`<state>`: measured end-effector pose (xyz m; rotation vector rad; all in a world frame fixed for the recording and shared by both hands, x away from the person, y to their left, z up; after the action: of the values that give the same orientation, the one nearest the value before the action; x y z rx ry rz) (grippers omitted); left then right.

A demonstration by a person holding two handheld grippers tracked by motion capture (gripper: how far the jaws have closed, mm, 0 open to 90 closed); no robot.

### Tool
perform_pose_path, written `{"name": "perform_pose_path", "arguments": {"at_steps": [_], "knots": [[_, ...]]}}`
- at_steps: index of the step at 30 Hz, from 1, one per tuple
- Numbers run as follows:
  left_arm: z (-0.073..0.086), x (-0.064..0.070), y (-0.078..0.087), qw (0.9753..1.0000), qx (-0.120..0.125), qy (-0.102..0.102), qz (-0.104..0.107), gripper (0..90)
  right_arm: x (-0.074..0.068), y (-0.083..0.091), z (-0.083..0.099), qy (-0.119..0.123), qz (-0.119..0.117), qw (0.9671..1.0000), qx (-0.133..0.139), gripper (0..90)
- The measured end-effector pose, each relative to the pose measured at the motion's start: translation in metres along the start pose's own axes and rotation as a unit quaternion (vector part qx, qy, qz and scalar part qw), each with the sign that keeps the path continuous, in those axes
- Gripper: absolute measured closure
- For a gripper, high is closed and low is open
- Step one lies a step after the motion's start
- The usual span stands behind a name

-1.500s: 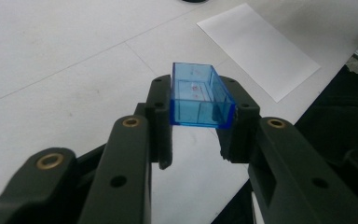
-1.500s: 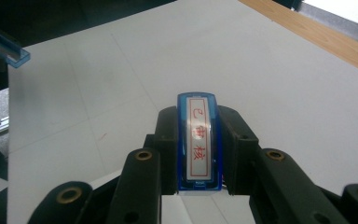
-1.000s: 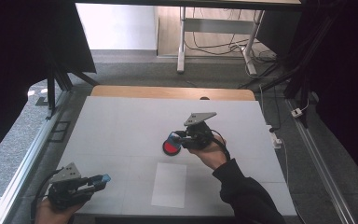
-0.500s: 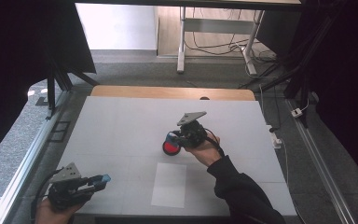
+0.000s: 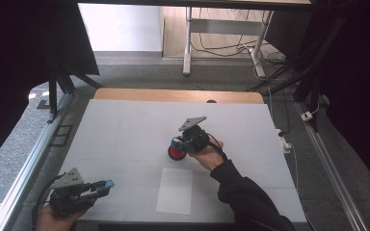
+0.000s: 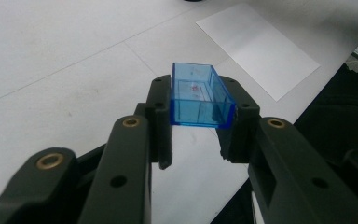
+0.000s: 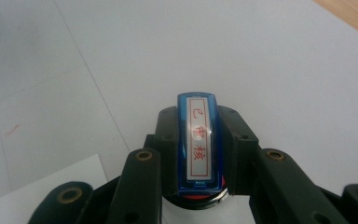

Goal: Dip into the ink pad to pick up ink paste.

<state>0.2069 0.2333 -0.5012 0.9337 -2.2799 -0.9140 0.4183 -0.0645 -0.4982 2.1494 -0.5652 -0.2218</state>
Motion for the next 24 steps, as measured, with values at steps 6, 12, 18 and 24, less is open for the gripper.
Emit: {"name": "perform_pose_path", "arguments": {"at_steps": [6,12,18,24], "knots": [[0.000,0.000,0.000,1.0000,0.000,-0.001,0.000,68.3,0.000,-0.008,0.002,0.011,0.010,0.9998,-0.013,71.8],[0.000,0.000,0.000,1.0000,0.000,-0.001,0.001,68.3,-0.001,-0.015,0.003,0.015,0.017,0.9995,-0.020,71.9],[0.000,0.000,0.000,1.0000,-0.002,-0.002,0.001,68.3,-0.005,-0.016,0.001,0.023,0.031,0.9989,-0.029,72.0],[0.000,0.000,0.000,1.0000,-0.002,-0.001,0.001,68.3,-0.006,-0.017,-0.001,0.015,0.035,0.9986,-0.038,72.1]]}}
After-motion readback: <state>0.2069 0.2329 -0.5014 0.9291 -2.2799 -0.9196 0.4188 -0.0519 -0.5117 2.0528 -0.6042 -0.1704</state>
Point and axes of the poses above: each handheld gripper's, and its own axes: y roughly backward along the jaws, z roughly out of its underside, x roughly to its right, the point moved 4 cm from there along -y, roughly forward along the jaws, and after that the axes turned 8 degrees about -x, right-handed, at the moved point
